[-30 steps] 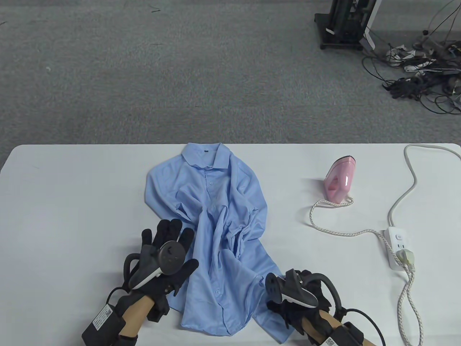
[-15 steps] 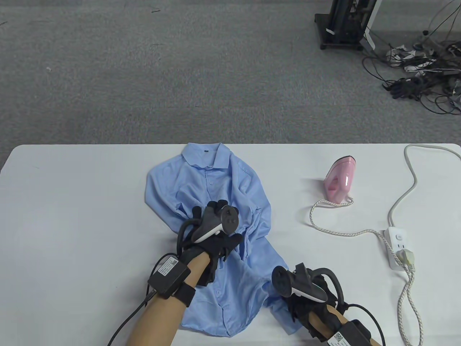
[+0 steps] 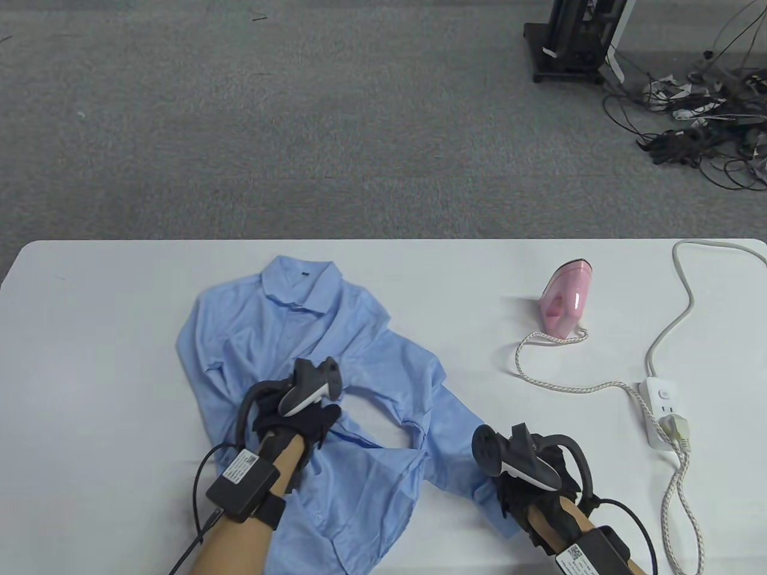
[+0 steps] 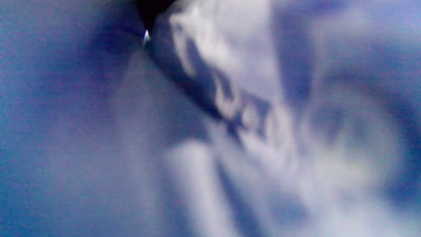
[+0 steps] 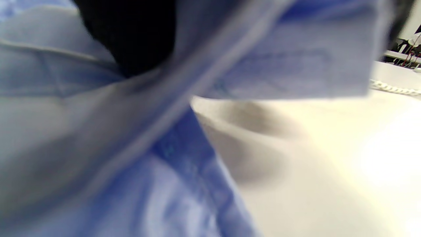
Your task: Iron long-sleeve shirt with electric iron on table
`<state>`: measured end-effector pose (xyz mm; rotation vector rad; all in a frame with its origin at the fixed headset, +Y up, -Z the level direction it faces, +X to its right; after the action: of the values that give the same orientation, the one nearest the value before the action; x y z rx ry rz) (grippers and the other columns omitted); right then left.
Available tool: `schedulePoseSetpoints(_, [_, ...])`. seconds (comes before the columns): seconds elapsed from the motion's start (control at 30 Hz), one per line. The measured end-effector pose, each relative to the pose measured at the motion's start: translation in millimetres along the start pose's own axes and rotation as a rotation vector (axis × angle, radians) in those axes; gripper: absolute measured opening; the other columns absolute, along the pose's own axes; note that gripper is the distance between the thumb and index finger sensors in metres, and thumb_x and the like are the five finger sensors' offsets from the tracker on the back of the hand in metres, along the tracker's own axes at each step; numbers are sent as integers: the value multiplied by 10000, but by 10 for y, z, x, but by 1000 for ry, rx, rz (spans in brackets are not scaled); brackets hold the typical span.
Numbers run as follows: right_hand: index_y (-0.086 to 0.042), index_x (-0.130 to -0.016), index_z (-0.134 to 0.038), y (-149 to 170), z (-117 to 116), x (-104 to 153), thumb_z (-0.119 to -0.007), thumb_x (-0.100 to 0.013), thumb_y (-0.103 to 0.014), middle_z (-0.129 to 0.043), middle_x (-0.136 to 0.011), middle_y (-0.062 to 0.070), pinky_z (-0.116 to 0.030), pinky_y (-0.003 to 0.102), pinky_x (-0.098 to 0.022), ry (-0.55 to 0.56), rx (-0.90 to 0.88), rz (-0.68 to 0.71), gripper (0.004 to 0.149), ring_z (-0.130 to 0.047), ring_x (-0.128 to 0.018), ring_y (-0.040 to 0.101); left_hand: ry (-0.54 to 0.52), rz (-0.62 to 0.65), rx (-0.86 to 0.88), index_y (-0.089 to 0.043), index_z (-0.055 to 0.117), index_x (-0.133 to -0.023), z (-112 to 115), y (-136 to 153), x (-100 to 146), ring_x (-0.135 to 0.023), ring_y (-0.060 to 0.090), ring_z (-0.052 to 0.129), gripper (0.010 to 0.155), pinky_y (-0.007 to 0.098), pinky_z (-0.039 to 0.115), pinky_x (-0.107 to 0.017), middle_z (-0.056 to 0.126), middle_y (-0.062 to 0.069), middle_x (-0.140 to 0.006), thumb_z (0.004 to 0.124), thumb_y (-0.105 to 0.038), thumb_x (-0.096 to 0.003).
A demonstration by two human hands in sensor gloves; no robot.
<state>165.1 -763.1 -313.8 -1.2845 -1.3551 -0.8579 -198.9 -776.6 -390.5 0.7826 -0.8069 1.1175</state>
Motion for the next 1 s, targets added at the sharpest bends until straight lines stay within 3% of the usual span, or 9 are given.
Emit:
schedulePoseSetpoints(0.23, [-57,-659,-847,-73,10,-48,-776,-371,-359,-814,-696,202,-739,584,-407,10,-8,23,424,-851,-578,435,170,-242,-20,-239,923,-687,461,1171,442,-800,385,930,659,612,533,-731,908,96,-885,614,-693,-322])
schedulePoseSetpoints(0.37, [-76,-700,-826,37,57,-241,-774,-367,-365,-787,-741,194,-718,588,-436,39,92,-79,444,-829,-623,433,79,-161,188,-251,928,-761,350,1355,703,-831,377,897,703,603,524,-733,904,83,-917,581,-696,-342])
schedulePoseSetpoints(0.43, [-77,-828,-749,238,89,-264,-789,-364,-394,-718,-852,219,-692,606,-473,-44,170,-242,564,-784,-709,453,-19,-125,307,-268,853,-838,190,1380,818,-883,369,847,700,601,503,-744,844,78,-969,567,-694,-361])
schedulePoseSetpoints(0.5, [-69,-893,-671,416,184,-178,-761,-377,-460,-636,-922,243,-678,608,-507,-154,209,-380,653,-739,-765,474,-148,-102,371,-302,674,-973,36,1353,903,-1068,347,581,722,628,383,-777,563,34,-1133,578,-684,-368])
schedulePoseSetpoints(0.53, [-61,-897,-663,453,259,-136,-756,-377,-465,-631,-923,253,-689,605,-497,-94,155,-379,665,-749,-756,473,-231,-80,342,-331,576,-1013,-42,1303,920,-1117,319,433,736,640,308,-784,426,-1,-1169,590,-678,-365])
schedulePoseSetpoints(0.6, [-47,-911,-653,452,376,-38,-701,-397,-500,-633,-922,276,-712,602,-471,47,-34,-361,687,-774,-736,473,-328,-88,235,-364,499,-1029,-101,1208,880,-1140,291,344,758,651,254,-790,329,-36,-1180,607,-674,-346])
schedulePoseSetpoints(0.67, [-27,-929,-630,305,332,-34,-695,-382,-538,-621,-927,306,-715,625,-448,109,-200,-265,751,-777,-726,505,-270,-78,113,-410,370,-1031,-33,1120,702,-1150,250,219,776,644,186,-796,186,-79,-1172,584,-687,-339])
schedulePoseSetpoints(0.87, [-137,-984,-439,-128,-159,-305,-635,-382,-583,-459,-1029,184,-666,639,-531,-120,-104,-125,775,-620,-860,496,-73,-61,43,-454,183,-999,350,997,220,-1126,194,41,800,612,42,-778,-3,-129,-1123,554,-689,-330])
schedulePoseSetpoints(1.0, [-186,-984,-416,174,-221,-348,-655,-365,-598,-451,-1045,130,-670,657,-549,-172,-75,-219,780,-562,-925,457,-53,-49,-37,-482,151,-978,497,964,85,-1131,180,39,816,608,36,-787,-1,-148,-1123,534,-714,-296])
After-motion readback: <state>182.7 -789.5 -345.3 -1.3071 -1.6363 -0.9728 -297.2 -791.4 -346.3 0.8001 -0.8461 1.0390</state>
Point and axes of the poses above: the tracker on the back of each hand, its own y axis roughly to the little-finger side, its own x axis roughly from the fingertips to the wrist, z = x × y, the point moved 3 cm from there along -x, roughly from the wrist to the fingertips
